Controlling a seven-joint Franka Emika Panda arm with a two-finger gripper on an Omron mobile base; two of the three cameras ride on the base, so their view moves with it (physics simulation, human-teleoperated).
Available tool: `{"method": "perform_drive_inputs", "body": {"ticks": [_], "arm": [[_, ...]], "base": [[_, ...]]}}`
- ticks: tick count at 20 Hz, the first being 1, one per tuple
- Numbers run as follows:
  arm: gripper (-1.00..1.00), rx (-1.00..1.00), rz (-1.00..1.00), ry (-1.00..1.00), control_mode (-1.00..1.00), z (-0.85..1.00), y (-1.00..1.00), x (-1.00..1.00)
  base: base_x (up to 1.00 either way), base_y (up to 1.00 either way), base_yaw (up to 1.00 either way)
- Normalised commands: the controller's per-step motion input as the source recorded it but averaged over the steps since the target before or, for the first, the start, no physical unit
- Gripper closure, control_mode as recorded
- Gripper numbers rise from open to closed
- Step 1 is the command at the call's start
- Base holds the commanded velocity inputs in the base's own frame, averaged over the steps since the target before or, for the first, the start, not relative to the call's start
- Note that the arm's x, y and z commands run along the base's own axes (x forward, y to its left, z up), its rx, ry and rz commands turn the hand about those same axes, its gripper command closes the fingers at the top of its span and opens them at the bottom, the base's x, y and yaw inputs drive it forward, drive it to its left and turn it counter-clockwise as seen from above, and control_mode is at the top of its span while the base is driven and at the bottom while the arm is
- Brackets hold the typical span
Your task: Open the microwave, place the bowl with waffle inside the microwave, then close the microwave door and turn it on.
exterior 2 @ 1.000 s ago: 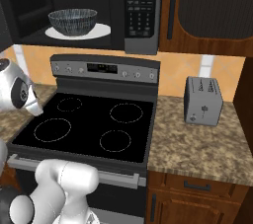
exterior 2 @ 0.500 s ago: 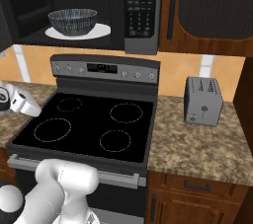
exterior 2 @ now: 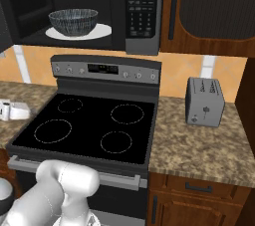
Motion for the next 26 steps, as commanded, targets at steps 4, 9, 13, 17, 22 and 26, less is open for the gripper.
{"method": "perform_drive_inputs", "body": {"ticks": [4, 9, 13, 17, 22, 26], "arm": [[1.00, -0.24, -0.04, -0.03, -1.00, 0.53, 0.81, -0.47], [1.00, -0.22, -0.04, -0.07, -1.00, 0.59, 0.77, -0.51], [1.00, -0.16, -0.02, 0.01, -1.00, 0.02, 0.37, -0.15], [1.00, -0.24, 0.00, -0.22, -1.00, 0.56, 0.14, -0.41], [1.00, -0.28, 0.05, -0.39, -1.00, 0.80, 0.05, -0.41], [1.00, -0.16, 0.11, -0.21, -1.00, 0.83, 0.05, -0.24]], "base": [[0.00, 0.00, 0.00], [0.00, 0.00, 0.00], [0.00, 0.00, 0.00], [0.00, 0.00, 0.00], [0.00, 0.00, 0.00], [0.00, 0.00, 0.00]]}}
